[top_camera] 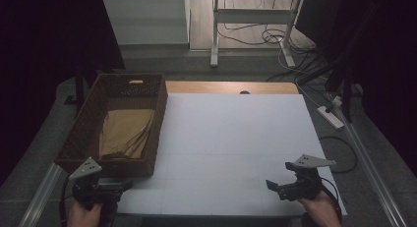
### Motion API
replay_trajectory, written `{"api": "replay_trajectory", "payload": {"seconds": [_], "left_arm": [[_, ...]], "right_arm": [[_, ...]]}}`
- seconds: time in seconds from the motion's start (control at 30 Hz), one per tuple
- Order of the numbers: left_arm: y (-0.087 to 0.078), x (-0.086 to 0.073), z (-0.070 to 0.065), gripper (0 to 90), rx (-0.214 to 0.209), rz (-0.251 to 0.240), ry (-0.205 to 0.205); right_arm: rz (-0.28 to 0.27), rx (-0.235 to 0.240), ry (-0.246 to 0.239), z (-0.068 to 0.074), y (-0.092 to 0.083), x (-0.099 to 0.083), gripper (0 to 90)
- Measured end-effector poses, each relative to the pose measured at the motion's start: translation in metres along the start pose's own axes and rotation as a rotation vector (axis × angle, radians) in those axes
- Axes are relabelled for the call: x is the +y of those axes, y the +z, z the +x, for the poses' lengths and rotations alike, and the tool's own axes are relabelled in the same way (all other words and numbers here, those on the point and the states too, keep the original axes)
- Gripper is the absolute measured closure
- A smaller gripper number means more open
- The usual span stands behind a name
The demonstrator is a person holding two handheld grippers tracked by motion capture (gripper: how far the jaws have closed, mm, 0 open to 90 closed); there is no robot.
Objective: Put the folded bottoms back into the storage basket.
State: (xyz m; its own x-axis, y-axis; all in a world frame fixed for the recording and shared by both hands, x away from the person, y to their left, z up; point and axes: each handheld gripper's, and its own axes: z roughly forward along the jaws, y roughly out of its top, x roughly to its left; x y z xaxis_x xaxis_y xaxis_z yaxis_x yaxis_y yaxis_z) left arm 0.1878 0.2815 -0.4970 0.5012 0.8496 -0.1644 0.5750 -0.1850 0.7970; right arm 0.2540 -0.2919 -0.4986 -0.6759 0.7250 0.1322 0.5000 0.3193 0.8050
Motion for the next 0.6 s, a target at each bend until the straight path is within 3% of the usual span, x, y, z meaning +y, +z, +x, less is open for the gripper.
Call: {"api": "replay_trajectory", "payload": {"seconds": [0.6], "left_arm": [[0.0, 0.0, 0.0, 0.2, -0.002, 0.0, -0.002]], "right_arm": [[-0.015, -0.053, 0.012, -0.002, -0.022, -0.009, 0.0]]}}
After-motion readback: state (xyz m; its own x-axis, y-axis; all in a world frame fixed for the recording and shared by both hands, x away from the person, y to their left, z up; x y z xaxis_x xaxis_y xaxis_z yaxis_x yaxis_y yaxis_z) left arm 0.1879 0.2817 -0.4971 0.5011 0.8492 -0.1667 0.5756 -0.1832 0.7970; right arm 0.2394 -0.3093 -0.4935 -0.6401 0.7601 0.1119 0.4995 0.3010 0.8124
